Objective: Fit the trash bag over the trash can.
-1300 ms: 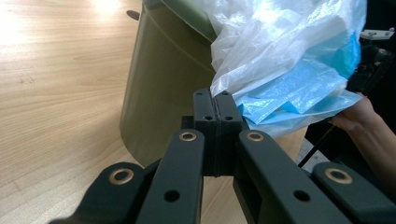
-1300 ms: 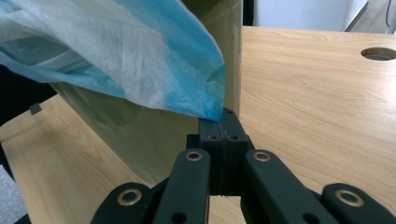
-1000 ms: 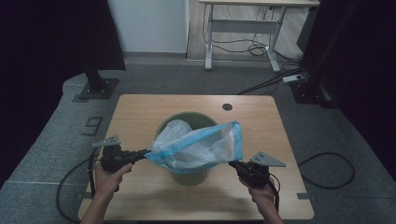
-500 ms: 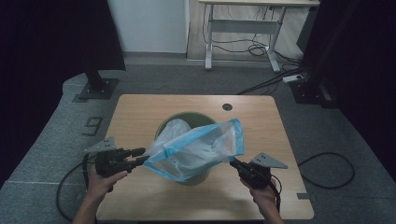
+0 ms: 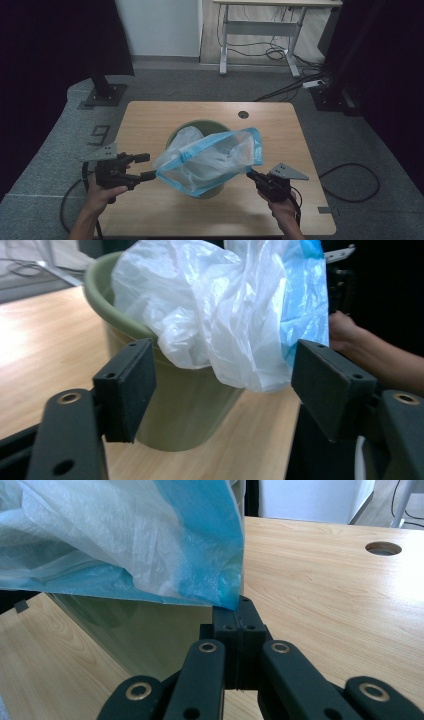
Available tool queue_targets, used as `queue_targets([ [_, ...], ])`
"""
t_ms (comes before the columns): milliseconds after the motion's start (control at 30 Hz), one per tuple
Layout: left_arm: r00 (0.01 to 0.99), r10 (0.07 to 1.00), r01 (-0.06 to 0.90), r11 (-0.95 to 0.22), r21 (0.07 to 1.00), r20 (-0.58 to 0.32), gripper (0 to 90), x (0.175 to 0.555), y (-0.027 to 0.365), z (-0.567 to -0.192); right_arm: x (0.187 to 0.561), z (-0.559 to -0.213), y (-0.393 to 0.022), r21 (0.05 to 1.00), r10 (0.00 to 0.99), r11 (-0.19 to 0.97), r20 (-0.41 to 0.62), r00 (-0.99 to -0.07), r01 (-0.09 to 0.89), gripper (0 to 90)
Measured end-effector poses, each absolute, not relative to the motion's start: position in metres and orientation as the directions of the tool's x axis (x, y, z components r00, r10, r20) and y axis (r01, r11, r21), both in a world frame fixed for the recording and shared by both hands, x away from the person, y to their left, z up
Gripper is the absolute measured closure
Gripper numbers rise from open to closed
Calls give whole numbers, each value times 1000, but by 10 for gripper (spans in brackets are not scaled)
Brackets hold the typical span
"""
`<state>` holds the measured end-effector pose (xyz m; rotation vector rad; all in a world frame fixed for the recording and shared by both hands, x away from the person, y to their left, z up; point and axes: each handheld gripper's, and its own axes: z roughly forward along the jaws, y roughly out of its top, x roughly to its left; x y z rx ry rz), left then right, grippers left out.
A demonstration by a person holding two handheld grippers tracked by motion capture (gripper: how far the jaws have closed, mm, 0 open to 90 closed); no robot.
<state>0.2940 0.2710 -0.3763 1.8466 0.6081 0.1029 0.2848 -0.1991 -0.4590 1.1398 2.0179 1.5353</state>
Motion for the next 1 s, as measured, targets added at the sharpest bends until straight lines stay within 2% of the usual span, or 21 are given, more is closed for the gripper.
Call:
queue_targets([
  [400,880,445,309,-263,914,-169,244,298,254,-351,286,-459,-196,921,769,93,176,-615,379,891],
  [600,882,436,303,-233,924,-180,241,300,256,-344,286,-458,-197,923,771,98,167,-615,373,891],
  [800,884,435,302,-252,920,-171,245,306,248,-337,286,-457,-194,924,770,99,163,-617,369,890],
  [967,892,419,307,-281,909,-172,266,315,235,-334,287,-459,-191,922,767,109,160,-621,371,891],
  [1000,891,415,318,-288,903,-181,298,319,232,-334,287,-459,-190,922,767,112,156,-622,370,891],
])
